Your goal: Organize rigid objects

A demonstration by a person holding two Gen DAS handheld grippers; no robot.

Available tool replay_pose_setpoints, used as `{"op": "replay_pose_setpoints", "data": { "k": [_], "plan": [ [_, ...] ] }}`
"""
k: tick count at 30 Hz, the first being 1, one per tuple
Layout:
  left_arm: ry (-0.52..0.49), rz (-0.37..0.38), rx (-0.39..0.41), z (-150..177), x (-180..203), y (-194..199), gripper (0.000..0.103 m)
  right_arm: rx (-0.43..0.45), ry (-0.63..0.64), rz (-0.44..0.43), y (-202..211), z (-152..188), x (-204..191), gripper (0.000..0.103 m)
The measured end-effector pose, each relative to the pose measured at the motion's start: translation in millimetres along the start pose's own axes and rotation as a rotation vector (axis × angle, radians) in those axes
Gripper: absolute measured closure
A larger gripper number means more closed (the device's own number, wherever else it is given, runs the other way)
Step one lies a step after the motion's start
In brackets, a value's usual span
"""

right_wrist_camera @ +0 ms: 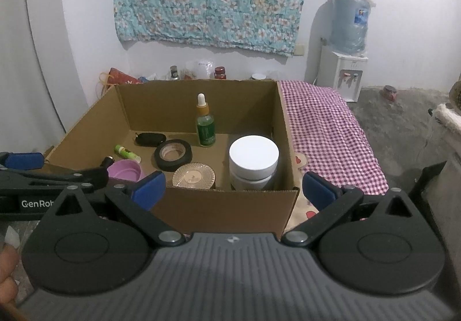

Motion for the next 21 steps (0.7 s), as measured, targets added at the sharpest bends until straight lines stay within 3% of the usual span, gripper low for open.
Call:
{"op": "replay_pose_setpoints", "data": {
  "k": [21],
  "plan": [
    [-0.012, 0.006, 0.017, -8.1, -9.7, 2.2, 0.001, 0.007, 0.002, -0.004, 0.6, -4.2, -3.6, 0.002]
  ]
}}
Point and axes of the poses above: each gripper's, at about its wrist camera, not at the fingertips, and y roughly against the way its jaws point, x to its right, z to its underside, the point moved 8 cm from there along -y, roughly the way its jaws point, and after that the axes turned 15 degrees about x, right-handed, at the moved point
